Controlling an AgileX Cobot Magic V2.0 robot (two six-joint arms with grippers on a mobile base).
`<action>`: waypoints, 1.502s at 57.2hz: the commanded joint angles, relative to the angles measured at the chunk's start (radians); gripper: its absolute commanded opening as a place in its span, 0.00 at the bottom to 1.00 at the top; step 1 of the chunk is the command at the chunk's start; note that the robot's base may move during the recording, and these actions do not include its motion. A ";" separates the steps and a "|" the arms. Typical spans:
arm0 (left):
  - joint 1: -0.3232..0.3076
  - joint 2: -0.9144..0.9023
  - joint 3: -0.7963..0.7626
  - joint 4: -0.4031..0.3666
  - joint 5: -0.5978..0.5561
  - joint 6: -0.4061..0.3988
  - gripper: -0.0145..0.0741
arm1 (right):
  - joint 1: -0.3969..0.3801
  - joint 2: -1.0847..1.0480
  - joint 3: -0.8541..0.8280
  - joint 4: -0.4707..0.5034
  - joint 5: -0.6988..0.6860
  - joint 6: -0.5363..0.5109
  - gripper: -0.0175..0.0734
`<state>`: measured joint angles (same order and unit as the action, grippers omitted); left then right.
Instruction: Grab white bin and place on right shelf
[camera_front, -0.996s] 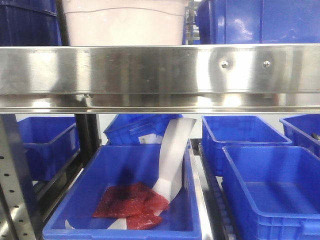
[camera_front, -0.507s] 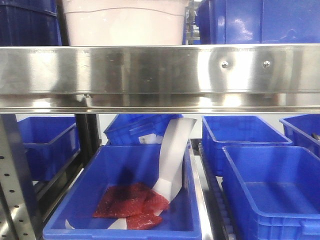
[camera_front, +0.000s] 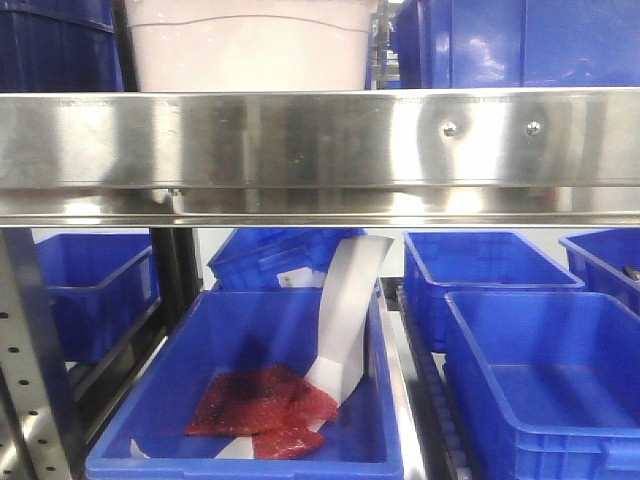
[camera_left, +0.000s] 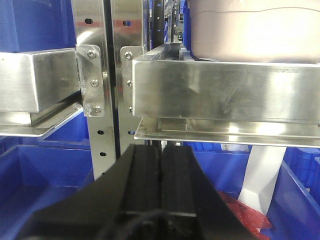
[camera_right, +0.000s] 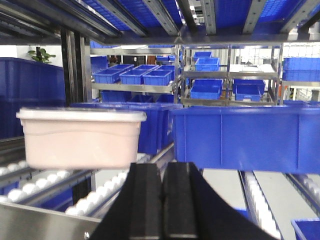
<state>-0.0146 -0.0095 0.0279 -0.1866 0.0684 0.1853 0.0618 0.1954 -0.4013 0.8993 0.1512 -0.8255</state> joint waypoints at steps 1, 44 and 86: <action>-0.006 -0.010 0.015 -0.003 -0.094 -0.009 0.03 | -0.006 0.011 -0.013 -0.076 -0.048 0.017 0.27; -0.006 -0.010 0.015 -0.003 -0.094 -0.009 0.03 | -0.108 -0.207 0.360 -0.772 -0.151 0.770 0.27; -0.006 -0.010 0.015 -0.003 -0.094 -0.009 0.03 | -0.111 -0.224 0.415 -0.766 -0.157 0.764 0.27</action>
<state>-0.0146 -0.0095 0.0285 -0.1866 0.0662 0.1853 -0.0437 -0.0085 0.0301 0.1298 0.0930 -0.0577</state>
